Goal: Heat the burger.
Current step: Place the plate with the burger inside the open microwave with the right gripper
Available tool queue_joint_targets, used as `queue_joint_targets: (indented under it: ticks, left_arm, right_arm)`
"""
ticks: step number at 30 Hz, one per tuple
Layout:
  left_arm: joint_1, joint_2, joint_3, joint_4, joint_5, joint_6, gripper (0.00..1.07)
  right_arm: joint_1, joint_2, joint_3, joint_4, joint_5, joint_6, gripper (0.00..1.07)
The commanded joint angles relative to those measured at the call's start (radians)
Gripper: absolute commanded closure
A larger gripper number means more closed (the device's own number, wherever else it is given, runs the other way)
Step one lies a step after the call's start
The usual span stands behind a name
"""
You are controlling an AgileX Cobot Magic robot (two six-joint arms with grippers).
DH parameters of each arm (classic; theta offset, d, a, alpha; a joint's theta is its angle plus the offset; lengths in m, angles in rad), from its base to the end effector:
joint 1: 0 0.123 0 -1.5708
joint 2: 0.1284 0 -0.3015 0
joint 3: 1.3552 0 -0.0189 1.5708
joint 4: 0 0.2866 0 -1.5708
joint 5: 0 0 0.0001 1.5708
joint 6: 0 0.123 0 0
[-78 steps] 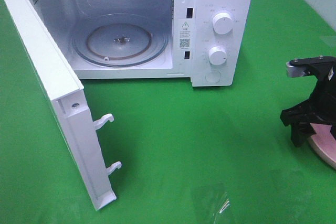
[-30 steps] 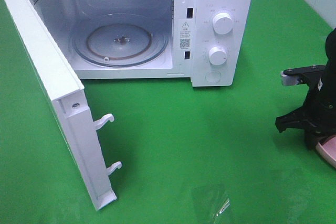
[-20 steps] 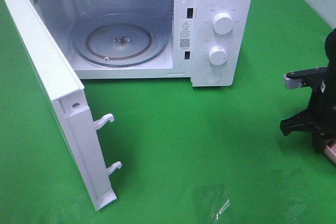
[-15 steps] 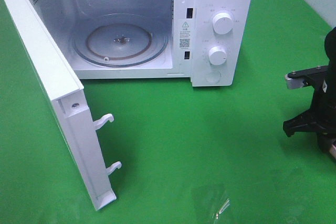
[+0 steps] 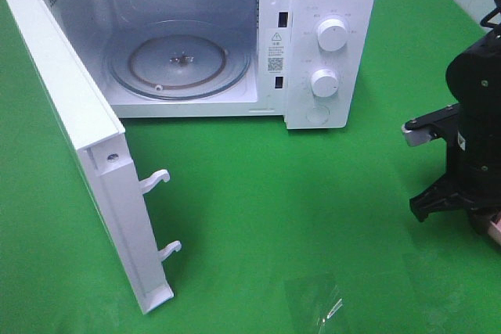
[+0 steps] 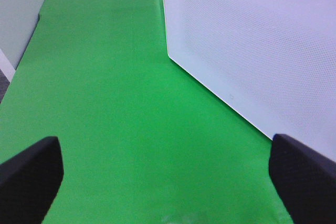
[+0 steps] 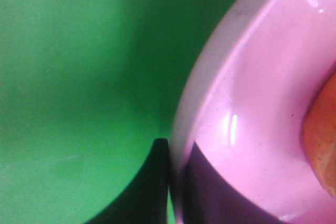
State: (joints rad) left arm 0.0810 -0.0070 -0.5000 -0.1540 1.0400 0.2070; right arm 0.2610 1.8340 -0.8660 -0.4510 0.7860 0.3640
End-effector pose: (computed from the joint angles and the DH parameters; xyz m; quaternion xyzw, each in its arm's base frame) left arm 0.0390 -0.0132 0.2835 0.0555 0.8416 0.0002 0.5372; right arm 0.3063 0.0425 0.0758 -0.1151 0.9808 -0.1575 0.0017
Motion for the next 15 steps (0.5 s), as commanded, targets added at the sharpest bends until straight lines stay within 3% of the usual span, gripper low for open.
queue_joint_targets:
  ticks: [1, 7, 15]
  left_arm:
    - [0.0, -0.022, 0.003, -0.005, 0.0, -0.004, 0.07]
    - [0.0, -0.022, 0.003, -0.005, 0.0, -0.004, 0.07]
    - [0.0, -0.022, 0.003, -0.005, 0.0, -0.004, 0.07]
  right_arm:
    - [0.051, -0.029, 0.01, -0.092, 0.061, 0.073, 1.07]
    - [0.103, -0.093, 0.054, -0.168, 0.089, 0.142, 1.07]
    - [0.179, -0.178, 0.13, -0.169, 0.113, 0.147, 1.07]
